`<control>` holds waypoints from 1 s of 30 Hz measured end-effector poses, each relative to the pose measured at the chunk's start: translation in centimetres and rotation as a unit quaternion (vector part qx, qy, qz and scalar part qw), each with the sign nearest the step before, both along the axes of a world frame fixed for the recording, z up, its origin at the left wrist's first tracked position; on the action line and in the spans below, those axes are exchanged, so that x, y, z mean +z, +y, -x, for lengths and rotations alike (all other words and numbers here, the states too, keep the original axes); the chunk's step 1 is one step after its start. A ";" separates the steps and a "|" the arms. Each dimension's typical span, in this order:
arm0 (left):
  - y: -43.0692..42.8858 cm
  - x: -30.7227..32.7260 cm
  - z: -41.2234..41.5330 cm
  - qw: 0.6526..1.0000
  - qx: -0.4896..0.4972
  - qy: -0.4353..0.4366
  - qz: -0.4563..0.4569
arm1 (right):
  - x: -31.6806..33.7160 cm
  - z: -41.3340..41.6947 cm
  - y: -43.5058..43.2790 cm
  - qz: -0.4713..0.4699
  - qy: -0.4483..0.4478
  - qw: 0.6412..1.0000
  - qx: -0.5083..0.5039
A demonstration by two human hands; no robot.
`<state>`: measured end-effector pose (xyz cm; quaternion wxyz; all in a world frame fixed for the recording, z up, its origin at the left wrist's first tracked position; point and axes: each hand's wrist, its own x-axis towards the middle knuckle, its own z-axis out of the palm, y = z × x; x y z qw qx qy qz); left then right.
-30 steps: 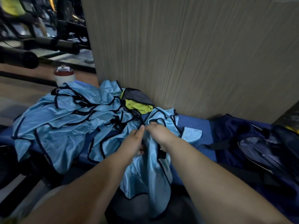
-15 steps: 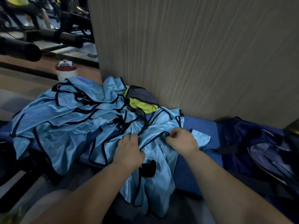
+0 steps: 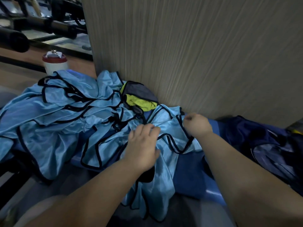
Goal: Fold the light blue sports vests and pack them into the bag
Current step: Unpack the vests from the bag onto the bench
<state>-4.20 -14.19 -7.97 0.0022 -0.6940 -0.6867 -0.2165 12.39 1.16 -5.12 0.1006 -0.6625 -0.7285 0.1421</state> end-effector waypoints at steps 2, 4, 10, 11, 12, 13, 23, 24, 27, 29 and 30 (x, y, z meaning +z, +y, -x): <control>-0.3 -0.4 -1.1 0.999 -0.045 0.013 -0.008 | -0.1 1.1 1.1 -0.034 0.006 0.999 0.036; -0.5 -1.7 -1.6 0.999 -0.036 0.016 0.022 | -0.4 2.2 2.3 -0.053 -0.003 0.995 0.089; 0.4 -3.2 -0.7 0.986 -0.020 -0.020 0.163 | -3.1 4.0 4.1 0.064 -0.179 0.971 0.145; 0.7 -3.0 -0.5 0.982 -0.027 -0.024 0.185 | -3.2 4.0 4.1 0.052 -0.166 0.975 0.137; 0.9 -2.9 -0.4 0.979 -0.036 -0.030 0.197 | -3.1 3.8 4.0 0.045 -0.157 0.977 0.135; 1.0 -3.0 -0.2 0.976 -0.047 -0.036 0.209 | -2.7 3.7 3.8 0.046 -0.174 0.974 0.141; 4.9 -1.4 -0.1 0.958 -0.205 -0.031 0.198 | 4.5 -4.9 2.3 0.160 -0.378 0.912 0.031; 5.3 -1.2 -0.3 0.959 -0.207 -0.014 0.195 | 5.0 -6.1 2.1 0.180 -0.386 0.905 0.011; 6.6 -0.5 -1.0 0.965 -0.176 -0.021 0.193 | 4.8 -10.2 2.6 0.175 -0.375 0.910 0.009; 7.2 -0.2 -1.6 0.970 -0.134 -0.025 0.202 | 5.9 -11.9 1.7 0.145 -0.328 0.933 -0.015; 7.5 -0.2 -1.9 0.972 -0.108 -0.018 0.207 | 7.2 -12.3 0.3 0.121 -0.296 0.947 -0.029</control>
